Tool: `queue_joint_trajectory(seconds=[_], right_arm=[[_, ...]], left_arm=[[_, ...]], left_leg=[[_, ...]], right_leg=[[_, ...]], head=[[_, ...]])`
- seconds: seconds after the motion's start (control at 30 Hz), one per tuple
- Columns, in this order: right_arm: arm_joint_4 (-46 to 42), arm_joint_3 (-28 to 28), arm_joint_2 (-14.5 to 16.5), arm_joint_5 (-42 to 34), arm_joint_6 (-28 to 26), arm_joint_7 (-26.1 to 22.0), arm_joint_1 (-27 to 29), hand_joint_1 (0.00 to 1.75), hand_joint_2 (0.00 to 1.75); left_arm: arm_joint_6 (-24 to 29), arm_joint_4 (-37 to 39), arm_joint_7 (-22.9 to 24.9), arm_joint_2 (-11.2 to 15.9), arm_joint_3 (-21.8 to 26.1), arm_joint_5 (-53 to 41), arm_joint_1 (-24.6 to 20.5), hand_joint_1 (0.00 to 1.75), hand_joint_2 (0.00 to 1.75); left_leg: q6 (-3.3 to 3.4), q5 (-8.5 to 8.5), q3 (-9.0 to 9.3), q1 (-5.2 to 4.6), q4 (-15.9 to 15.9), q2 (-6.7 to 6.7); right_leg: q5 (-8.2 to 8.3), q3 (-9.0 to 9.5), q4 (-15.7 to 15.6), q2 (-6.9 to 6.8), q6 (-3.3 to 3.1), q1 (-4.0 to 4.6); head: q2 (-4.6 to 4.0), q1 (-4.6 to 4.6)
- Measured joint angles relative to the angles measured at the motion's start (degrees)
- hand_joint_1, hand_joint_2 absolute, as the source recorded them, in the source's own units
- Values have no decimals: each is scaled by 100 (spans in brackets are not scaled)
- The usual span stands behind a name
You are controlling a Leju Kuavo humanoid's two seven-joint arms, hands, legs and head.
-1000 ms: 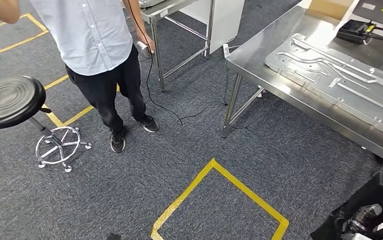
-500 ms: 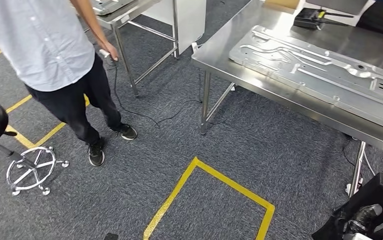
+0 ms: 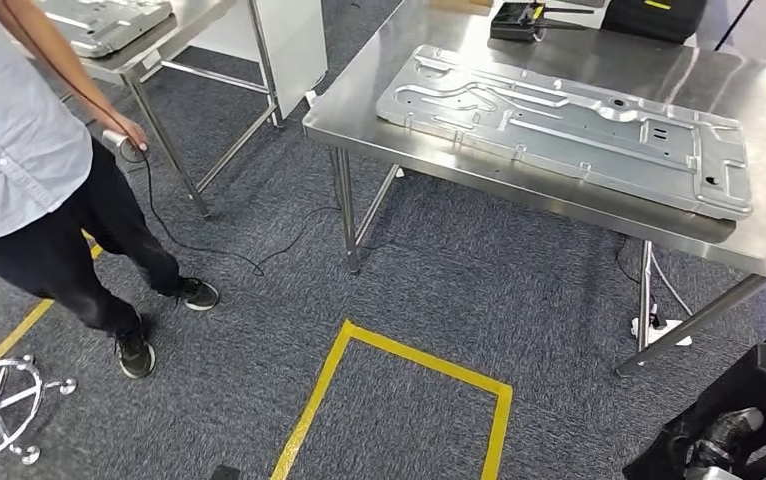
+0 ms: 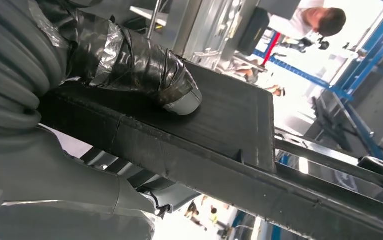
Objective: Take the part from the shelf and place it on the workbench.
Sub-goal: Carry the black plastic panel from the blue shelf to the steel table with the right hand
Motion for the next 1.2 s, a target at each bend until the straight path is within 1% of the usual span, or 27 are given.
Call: queue_joint_trajectory(seconds=[0.07,0.13,0.2,0.23,0.27,0.3,0.37,0.4,0.43,0.5,0.53,0.6,0.67,0.7,0.73,0.77,0.8,0.83,0.87,0.9,0.93,0.97,1.0,1.03,1.1,1.17,1.2], right_arm=[[-1,1,-7,1,0,3,7,175,175],[0,3,-19,3,0,3,-12,175,175],[8,4,-27,4,0,5,-28,175,175],[15,4,-28,4,0,8,-26,175,175],[21,4,-28,4,0,11,-23,175,175],[27,4,-29,4,0,15,-23,175,175],[28,6,-33,4,1,26,-29,175,175],[28,8,-36,2,1,31,-32,175,175],[27,11,-40,0,1,36,-35,175,175],[26,16,-49,-4,0,43,-34,175,175],[25,20,-53,-4,0,45,-31,175,175],[24,30,-58,-4,0,45,-38,175,175],[25,53,-60,-3,0,46,-48,175,175],[26,64,-61,-2,0,46,-49,175,175],[28,74,-60,-2,0,47,-48,175,175],[30,79,-60,-3,0,48,-47,175,175],[31,80,-60,-3,0,48,-46,175,175],[31,83,-60,-3,0,48,-46,175,175],[32,86,-60,-3,0,48,-48,175,175],[33,91,-60,-1,0,48,-51,175,175],[35,97,-61,1,0,48,-52,175,175],[38,102,-61,2,0,48,-50,175,175],[39,107,-62,4,0,48,-44,175,175],[40,109,-62,5,0,48,-34,175,175],[40,109,-68,6,-1,46,-32,175,175],[43,114,-79,7,-1,46,-50,175,175],[48,116,-84,7,0,48,-55,175,175]], left_arm=[[-17,0,0,-3,3,6,-7,0,175],[-49,1,1,-5,5,7,-5,0,175],[-75,1,4,-7,6,5,12,0,175],[-81,1,8,-7,7,3,20,0,175],[-82,1,11,-7,8,2,22,0,175],[-82,2,15,-8,8,0,21,0,175],[-82,1,17,-9,8,-1,14,0,175],[-82,1,16,-9,9,-1,10,0,175],[-84,0,14,-8,9,-1,3,0,175],[-87,0,9,-8,9,-1,-16,0,175],[-88,0,8,-8,9,-1,-27,0,175],[-91,0,5,-8,9,-9,-39,0,175],[-97,0,-5,-7,9,-36,-30,0,175],[-102,1,-11,-7,9,-51,-16,0,175],[-104,1,-16,-7,9,-63,-1,0,175],[-109,1,-18,-7,9,-72,12,0,175],[-115,1,-20,-7,9,-75,22,0,175],[-128,0,-25,-7,9,-78,24,0,175],[-145,0,-29,-1,9,-78,23,0,175],[-162,0,-36,5,9,-78,21,0,175],[-176,0,-43,10,8,-78,14,0,175],[-184,1,-46,15,7,-78,8,0,175],[-186,1,-50,14,5,-79,0,0,175],[-187,2,-51,9,4,-78,-7,0,175],[-188,2,-54,2,2,-79,-11,0,175],[-193,2,-57,2,2,-80,1,0,175],[-196,2,-55,2,2,-79,10,0,175]], left_leg=[[71,50,41,29,-85,126],[122,74,56,36,-132,258],[129,63,57,32,-131,403],[122,51,63,31,-129,484],[111,36,75,32,-128,557],[94,17,96,33,-125,630],[36,-35,149,19,-113,749],[-1,-59,171,7,-108,797],[-37,-79,193,-6,-106,844],[-102,-102,239,-15,-119,948],[-134,-131,256,-4,-102,945],[-176,-353,149,22,195,728],[-186,-730,-190,36,911,434],[-184,-862,-376,37,1276,370],[-177,-901,-507,36,1512,338],[-161,-810,-541,33,1526,321],[-135,-620,-474,29,1320,295],[-97,-372,-328,22,943,211],[-51,-173,-174,19,539,66],[-19,-47,-60,14,234,-52],[4,6,3,1,54,-142],[19,-3,20,-12,1,-156],[33,13,33,-18,-23,-90],[60,36,52,-10,-57,-27],[126,92,89,25,-139,115],[159,106,98,23,-167,273],[160,98,98,17,-164,356]], right_leg=[[-97,-75,142,-225,62,17],[-394,-337,669,-567,116,25],[-653,-673,1319,-682,159,-6],[-654,-754,1467,-706,178,-26],[-540,-715,1380,-733,190,-42],[-349,-568,1094,-789,196,-55],[-28,-163,321,-1015,171,-39],[41,-34,76,-1091,136,-17],[46,14,-31,-1123,95,7],[38,-3,-37,-1006,9,29],[48,4,-55,-946,-28,21],[77,28,-100,-830,-105,-9],[89,29,-112,-712,-152,-11],[89,25,-110,-641,-161,-1],[89,26,-106,-565,-165,11],[88,30,-99,-480,-166,23],[87,37,-91,-394,-166,34],[86,42,-82,-314,-165,42],[82,36,-63,-237,-155,55],[80,23,-49,-172,-138,56],[80,3,-38,-111,-109,45],[85,-18,-36,-51,-69,30],[100,-34,-49,9,-25,19],[106,-43,-54,29,9,9],[-33,-140,137,-212,65,29],[-404,-457,803,-578,125,21],[-557,-639,1172,-655,156,5]], head=[[0,17],[0,42],[0,50],[0,50],[0,50],[0,50],[0,50],[0,48],[0,46],[0,43],[0,43],[0,38],[0,30],[0,27],[0,27],[0,27],[0,26],[0,27],[0,29],[0,30],[0,32],[0,31],[0,31],[0,30],[0,49],[0,67],[0,66]])
